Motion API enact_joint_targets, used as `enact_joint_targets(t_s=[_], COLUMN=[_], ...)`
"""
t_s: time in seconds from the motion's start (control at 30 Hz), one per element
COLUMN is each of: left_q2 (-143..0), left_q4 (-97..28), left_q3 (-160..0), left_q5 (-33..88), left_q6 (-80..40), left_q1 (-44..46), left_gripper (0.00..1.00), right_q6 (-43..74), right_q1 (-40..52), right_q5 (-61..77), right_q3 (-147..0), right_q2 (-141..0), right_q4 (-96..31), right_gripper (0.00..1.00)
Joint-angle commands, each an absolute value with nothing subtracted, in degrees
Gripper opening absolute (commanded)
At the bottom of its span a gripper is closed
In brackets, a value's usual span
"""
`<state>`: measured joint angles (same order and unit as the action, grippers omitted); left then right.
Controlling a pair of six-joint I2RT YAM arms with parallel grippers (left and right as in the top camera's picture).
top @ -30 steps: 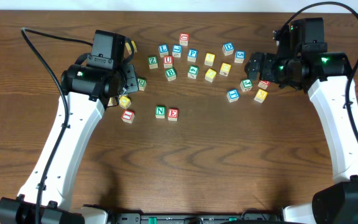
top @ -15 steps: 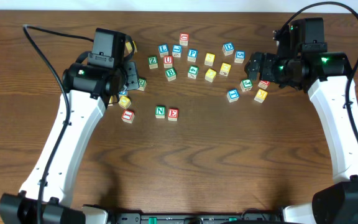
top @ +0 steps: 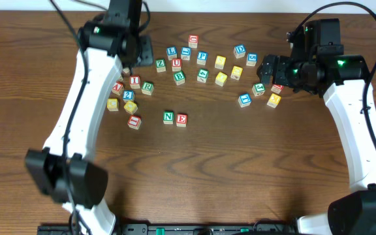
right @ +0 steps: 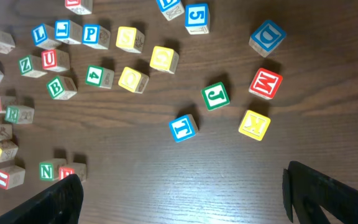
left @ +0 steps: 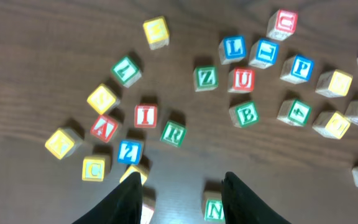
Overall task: Spell out NEURIPS
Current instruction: 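Lift the left gripper and move it over the red U block, then lower the left gripper and close it on the red U block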
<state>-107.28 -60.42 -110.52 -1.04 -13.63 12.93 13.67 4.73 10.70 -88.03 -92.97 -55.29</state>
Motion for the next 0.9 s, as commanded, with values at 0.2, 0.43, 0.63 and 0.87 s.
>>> enact_joint_targets(t_s=[0.2,0.43,0.63,0.87], left_q2=[-123.48,-130.98,-135.59,-138.76], left_q4=[-61.91,-57.87,-53.80,-49.30], left_q3=[-128.66,-128.68,-128.66,-128.49], left_q5=[-0.51,-3.44,-3.75,-4.71], left_q6=[-12.49,-13.82,-15.59,-15.73], left_q1=[16.12,18.65,20.56,21.41], left_gripper=[0.41,0.49,0.54,0.56], right_q6=[14.11,14.11,14.11,14.11], right_q1=[4.97,4.97,4.97,4.97], right_q5=[10.66,10.66,10.66,10.66], right_q3=[-89.03,-89.03,-89.03,-89.03], right_q2=[-92.97,-92.97,-92.97,-92.97], right_q4=[-55.31,-55.31,-55.31,-55.31], right_gripper=[0.99,0.99,0.99,0.99])
